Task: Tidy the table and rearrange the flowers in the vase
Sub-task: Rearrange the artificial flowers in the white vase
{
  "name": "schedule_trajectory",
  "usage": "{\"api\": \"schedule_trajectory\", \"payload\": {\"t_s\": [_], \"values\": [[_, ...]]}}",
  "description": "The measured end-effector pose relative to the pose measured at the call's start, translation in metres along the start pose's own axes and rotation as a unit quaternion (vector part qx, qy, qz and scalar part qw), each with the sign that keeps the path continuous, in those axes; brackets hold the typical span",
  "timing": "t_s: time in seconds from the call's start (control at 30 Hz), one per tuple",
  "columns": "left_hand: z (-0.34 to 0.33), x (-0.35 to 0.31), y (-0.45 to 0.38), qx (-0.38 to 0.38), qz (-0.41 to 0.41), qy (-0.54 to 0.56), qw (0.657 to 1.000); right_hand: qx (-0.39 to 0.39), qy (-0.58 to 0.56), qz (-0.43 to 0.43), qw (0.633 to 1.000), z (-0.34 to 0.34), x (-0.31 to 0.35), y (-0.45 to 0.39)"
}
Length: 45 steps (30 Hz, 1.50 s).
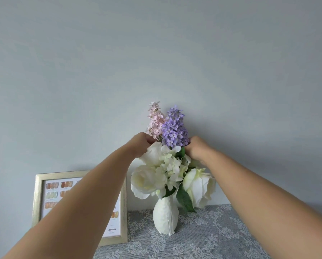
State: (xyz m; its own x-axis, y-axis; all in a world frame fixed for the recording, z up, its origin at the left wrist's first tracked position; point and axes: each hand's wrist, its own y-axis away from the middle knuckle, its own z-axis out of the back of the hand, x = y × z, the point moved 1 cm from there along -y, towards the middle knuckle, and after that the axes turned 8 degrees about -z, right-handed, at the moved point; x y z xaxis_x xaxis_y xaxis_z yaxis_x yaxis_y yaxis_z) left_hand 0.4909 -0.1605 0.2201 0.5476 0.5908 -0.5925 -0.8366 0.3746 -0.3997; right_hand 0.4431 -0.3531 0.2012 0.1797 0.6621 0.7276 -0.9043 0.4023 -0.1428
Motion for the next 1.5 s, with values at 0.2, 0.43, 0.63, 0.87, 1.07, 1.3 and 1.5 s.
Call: {"api": "schedule_trajectory", "payload": {"t_s": [0.2,0.43,0.63,0.87,1.07,1.3,1.5], "values": [[-0.002,0.009,0.005,-0.052,0.001,0.093,0.994,-0.009,0.005,-0.008,1.0,0.0,0.003,0.001],[-0.005,0.013,-0.002,-0.05,0.006,0.047,0.998,-0.011,0.025,-0.009,1.0,0.0,0.004,0.0],[-0.004,0.009,-0.002,-0.048,0.014,0.016,0.999,-0.012,0.047,-0.022,0.999,0.002,0.002,0.0],[0.022,0.019,0.03,-0.118,-0.021,0.022,0.993,0.017,-0.044,0.026,0.999,0.025,-0.009,0.017],[0.018,0.025,0.066,-0.043,-0.097,0.089,0.99,-0.012,-0.186,0.123,0.975,0.044,-0.034,0.052],[0.004,0.022,0.085,0.012,-0.074,0.061,0.995,0.044,-0.084,0.236,0.967,0.027,-0.032,0.084],[0.0,0.017,0.097,-0.08,-0.084,0.058,0.991,0.038,-0.08,0.229,0.969,0.008,-0.027,0.089]]}}
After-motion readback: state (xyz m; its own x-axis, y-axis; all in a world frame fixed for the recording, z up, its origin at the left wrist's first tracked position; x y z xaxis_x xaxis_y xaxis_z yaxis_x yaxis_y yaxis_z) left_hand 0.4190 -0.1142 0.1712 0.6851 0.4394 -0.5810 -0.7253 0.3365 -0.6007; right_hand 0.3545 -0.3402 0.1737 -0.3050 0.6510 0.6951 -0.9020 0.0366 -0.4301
